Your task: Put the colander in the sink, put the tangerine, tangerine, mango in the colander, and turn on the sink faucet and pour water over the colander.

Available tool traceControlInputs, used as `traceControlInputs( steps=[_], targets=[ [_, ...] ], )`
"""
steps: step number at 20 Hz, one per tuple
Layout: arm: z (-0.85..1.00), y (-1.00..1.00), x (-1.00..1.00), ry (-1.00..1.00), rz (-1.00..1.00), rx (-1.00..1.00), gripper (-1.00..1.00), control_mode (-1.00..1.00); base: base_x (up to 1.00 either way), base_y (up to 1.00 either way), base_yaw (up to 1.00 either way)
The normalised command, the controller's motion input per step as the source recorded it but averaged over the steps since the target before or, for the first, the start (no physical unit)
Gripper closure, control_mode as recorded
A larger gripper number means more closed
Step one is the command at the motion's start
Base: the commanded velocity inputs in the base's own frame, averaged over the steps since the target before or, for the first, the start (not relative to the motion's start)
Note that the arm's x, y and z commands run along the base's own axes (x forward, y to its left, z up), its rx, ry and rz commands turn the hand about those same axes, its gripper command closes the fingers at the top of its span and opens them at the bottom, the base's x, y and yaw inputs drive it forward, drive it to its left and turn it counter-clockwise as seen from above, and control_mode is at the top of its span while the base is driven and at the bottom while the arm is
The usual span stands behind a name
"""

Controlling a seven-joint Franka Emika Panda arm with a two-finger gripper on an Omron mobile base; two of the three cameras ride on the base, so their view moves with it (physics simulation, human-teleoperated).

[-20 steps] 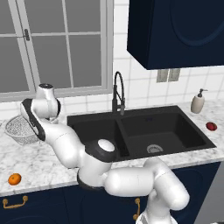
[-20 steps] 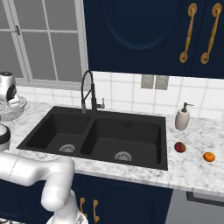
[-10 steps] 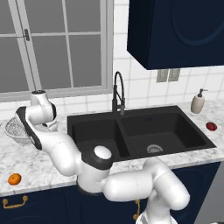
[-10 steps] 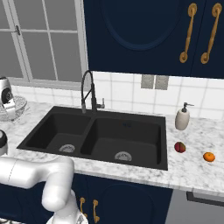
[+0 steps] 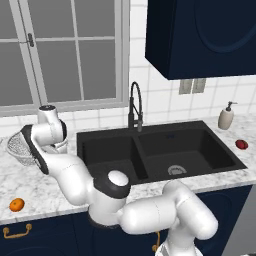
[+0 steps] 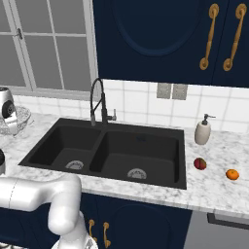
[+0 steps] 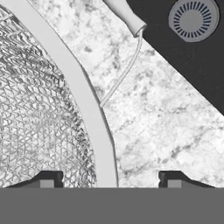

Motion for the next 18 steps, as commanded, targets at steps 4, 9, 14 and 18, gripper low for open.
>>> traceControlInputs(
  steps=[4,9,14,18],
  targets=[
    [0.00,-0.18,-0.04,0.00,-0.25,0.00,1.00,-1.00,0.00,0.00,0.00],
    [0.03,-0.86,-0.20,0.00,-0.43,0.00,1.00,-1.00,0.00,0.00,0.00],
    [0.25,-0.89,-0.14,0.00,-0.61,0.00,1.00,-1.00,0.00,0.00,0.00],
    [0.15,-0.65,-0.24,0.00,-0.67,0.00,1.00,-1.00,0.00,0.00,0.00]
  ],
)
